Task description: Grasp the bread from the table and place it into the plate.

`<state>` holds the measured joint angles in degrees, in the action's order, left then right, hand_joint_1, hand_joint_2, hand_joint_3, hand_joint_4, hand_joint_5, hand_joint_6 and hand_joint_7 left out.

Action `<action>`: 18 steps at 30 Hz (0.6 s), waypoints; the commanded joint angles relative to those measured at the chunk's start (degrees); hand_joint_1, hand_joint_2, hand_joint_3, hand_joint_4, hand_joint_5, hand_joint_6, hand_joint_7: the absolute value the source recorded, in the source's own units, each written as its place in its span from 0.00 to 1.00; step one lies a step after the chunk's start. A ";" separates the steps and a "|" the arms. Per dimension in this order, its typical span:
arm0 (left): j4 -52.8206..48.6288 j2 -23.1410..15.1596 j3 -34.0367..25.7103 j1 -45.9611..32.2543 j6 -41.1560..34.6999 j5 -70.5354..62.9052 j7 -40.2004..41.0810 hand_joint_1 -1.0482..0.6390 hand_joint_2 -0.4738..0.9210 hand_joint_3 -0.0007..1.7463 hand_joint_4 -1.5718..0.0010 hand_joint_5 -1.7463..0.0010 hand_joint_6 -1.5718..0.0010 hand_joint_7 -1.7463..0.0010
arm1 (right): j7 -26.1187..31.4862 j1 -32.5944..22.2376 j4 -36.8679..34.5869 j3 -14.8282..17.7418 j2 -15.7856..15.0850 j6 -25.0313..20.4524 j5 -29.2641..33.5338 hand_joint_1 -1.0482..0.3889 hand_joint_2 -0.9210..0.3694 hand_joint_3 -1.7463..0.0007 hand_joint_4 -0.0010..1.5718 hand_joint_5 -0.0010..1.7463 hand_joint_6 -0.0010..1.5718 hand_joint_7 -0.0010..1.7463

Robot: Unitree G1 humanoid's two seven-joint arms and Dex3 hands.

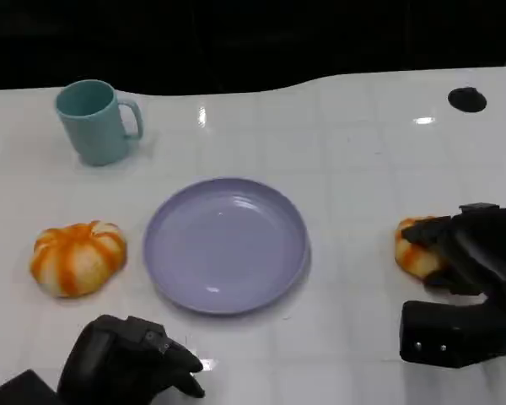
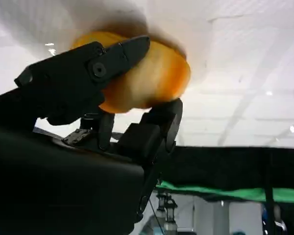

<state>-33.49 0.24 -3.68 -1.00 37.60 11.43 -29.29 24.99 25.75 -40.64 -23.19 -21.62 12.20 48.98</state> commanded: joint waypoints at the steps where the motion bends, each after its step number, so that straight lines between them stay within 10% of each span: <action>1: -0.19 -0.86 -0.36 0.17 -0.01 0.46 0.25 0.00 0.99 0.00 0.08 0.63 0.00 0.87 | 4.93 0.78 -1.47 0.21 -1.14 3.09 -0.90 0.73 0.05 1.00 0.56 1.00 0.61 0.66; 15: 0.50 -1.03 -0.40 -0.23 -0.44 0.66 0.36 0.00 0.99 0.00 0.08 0.62 0.00 0.86 | 11.62 -2.02 6.20 1.55 -1.59 7.45 -1.70 0.76 0.08 0.97 0.63 0.99 0.66 0.65; 16: 0.54 -1.07 -0.38 -0.25 -0.46 0.65 0.29 0.00 0.99 0.00 0.08 0.62 0.00 0.86 | 11.68 -2.16 6.84 1.74 -1.59 7.77 -1.98 0.77 0.11 0.93 0.63 0.99 0.65 0.70; 18: 0.27 -1.03 -0.31 -0.14 -0.10 0.47 0.32 0.00 0.99 0.00 0.08 0.63 0.00 0.86 | 11.73 -2.41 8.11 2.35 -1.62 8.94 -2.90 0.78 0.44 0.46 0.64 1.00 0.61 0.78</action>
<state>-33.37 0.22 -3.74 -1.14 37.52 11.79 -29.30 35.60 24.09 -34.48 -22.39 -21.96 19.77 47.55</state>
